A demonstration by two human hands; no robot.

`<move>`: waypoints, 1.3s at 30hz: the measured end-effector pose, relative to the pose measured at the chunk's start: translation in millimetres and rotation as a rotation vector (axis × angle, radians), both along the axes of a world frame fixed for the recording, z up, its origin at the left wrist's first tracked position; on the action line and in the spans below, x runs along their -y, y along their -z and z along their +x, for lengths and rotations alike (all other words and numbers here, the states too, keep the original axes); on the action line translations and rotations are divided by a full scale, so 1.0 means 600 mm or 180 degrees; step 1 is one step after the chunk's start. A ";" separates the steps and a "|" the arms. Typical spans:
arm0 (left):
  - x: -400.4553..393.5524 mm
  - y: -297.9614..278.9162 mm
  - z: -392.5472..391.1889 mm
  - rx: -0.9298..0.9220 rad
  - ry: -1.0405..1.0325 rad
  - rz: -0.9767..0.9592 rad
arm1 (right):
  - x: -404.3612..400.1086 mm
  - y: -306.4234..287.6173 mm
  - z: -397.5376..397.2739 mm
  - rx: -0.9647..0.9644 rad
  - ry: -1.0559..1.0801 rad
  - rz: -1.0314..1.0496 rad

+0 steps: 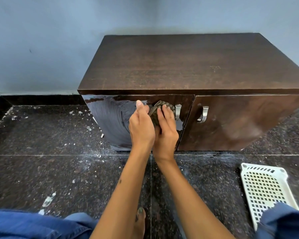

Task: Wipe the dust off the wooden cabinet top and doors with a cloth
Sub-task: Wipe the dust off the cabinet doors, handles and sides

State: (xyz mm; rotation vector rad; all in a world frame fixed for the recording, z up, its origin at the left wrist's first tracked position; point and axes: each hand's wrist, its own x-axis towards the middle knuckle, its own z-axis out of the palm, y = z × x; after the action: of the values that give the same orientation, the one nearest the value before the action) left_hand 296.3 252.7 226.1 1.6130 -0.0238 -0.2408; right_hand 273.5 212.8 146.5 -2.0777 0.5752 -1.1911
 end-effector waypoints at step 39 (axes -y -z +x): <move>0.029 0.003 -0.007 -0.0938 0.2073 -0.0458 | 0.039 0.030 -0.024 0.0416 0.1096 0.1768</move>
State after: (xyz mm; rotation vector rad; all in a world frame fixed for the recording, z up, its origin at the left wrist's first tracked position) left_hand 291.9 235.1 224.4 1.3713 -0.3352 -0.9548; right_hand 259.0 189.1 128.4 -1.4579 1.0923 -1.1728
